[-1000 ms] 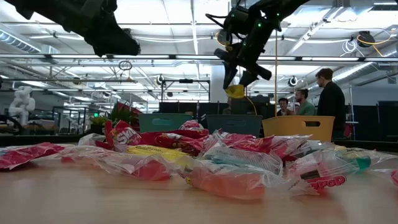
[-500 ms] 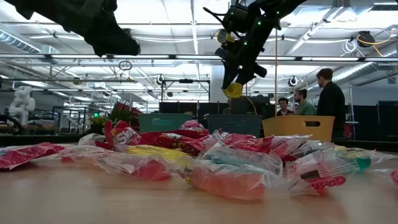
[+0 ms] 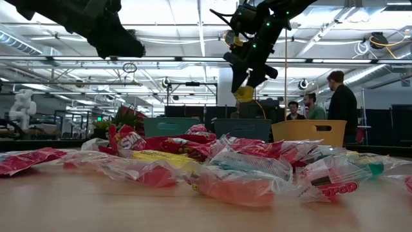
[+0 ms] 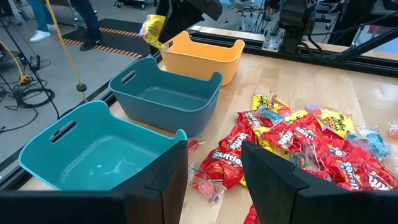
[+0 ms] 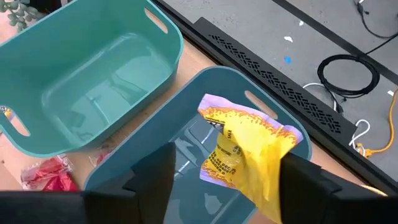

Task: Sort candy
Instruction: Put the yellow candy into the blue bin

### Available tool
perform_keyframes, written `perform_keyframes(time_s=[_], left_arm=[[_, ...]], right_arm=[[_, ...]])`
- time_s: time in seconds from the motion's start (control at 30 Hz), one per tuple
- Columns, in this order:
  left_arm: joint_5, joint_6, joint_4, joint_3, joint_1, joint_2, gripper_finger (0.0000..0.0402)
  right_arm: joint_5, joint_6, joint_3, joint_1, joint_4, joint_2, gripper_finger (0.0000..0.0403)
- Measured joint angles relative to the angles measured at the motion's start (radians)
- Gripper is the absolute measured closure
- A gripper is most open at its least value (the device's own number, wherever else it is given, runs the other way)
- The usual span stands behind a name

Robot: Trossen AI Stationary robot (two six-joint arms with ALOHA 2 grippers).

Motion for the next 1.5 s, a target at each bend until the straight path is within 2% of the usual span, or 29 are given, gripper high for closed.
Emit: perform_keyframes(time_s=[0.27,0.37,0.47,0.53,0.6,0.7,0.77,0.87,0.93,1.0,1.1,1.17,1.2,1.27,1.3,1.4,1.5], left_arm=[[0.0,0.0,0.0,0.0,0.0,0.0,0.0242],[0.0,0.0,0.0,0.0,0.0,0.0,0.0242],[0.0,0.0,0.0,0.0,0.0,0.0,0.0242],[0.0,0.0,0.0,0.0,0.0,0.0,0.0242],[0.0,-0.001,0.0,0.0,0.0,0.0,0.0242],[0.021,-0.001,0.0,0.0,0.0,0.0,0.0242],[0.029,-0.001,0.001,0.0,0.0,0.0,0.0242],[0.03,-0.002,0.001,0.0,0.0,0.0,0.0242],[0.03,-0.002,0.001,0.0,0.0,0.0,0.0242],[0.032,-0.002,0.001,0.0,0.0,0.0,0.0242],[0.033,-0.024,0.001,0.0,0.0,0.0,0.0242],[0.039,-0.028,0.001,0.0,0.0,0.0,0.0242],[0.046,-0.027,0.002,0.0,0.0,0.0,0.0242],[0.052,-0.027,0.001,0.0,0.0,0.0,0.0242],[0.053,-0.027,0.001,0.0,0.0,0.0,0.0242],[0.053,-0.027,0.001,0.0,0.0,0.0,0.0242],[0.053,-0.027,0.001,0.0,0.0,0.0,0.0242]], right_arm=[[0.007,-0.055,0.0,0.0,0.002,0.0,0.0071],[-0.032,-0.154,0.0,0.005,0.017,0.0,0.0051],[-0.042,-0.297,0.0,0.03,0.004,-0.001,0.0051],[0.043,-0.365,0.0,0.052,-0.013,-0.001,0.0057],[0.117,-0.356,0.0,0.067,-0.022,-0.001,0.0062],[0.012,-0.386,0.0,0.073,-0.021,-0.001,0.0064],[0.057,-0.369,0.0,0.085,-0.023,0.004,0.0064],[-0.019,-0.353,0.0,0.079,-0.03,0.01,0.0065],[0.014,-0.325,0.0,0.08,-0.036,0.014,0.0065],[-0.06,-0.32,0.0,0.078,-0.037,0.017,0.0065],[0.016,-0.291,0.0,0.084,-0.049,0.025,0.0065],[-0.076,-0.284,0.0,0.077,-0.05,0.026,0.0065],[-0.084,-0.296,0.0,0.076,-0.052,0.026,0.0065],[-0.026,-0.27,0.0,0.078,-0.056,0.026,0.0065],[-0.042,-0.253,0.0,0.079,-0.056,0.026,0.0065],[-0.196,-0.203,0.0,0.066,-0.047,0.026,0.0065],[-0.267,-0.126,0.0,0.059,-0.047,0.026,0.0065]])
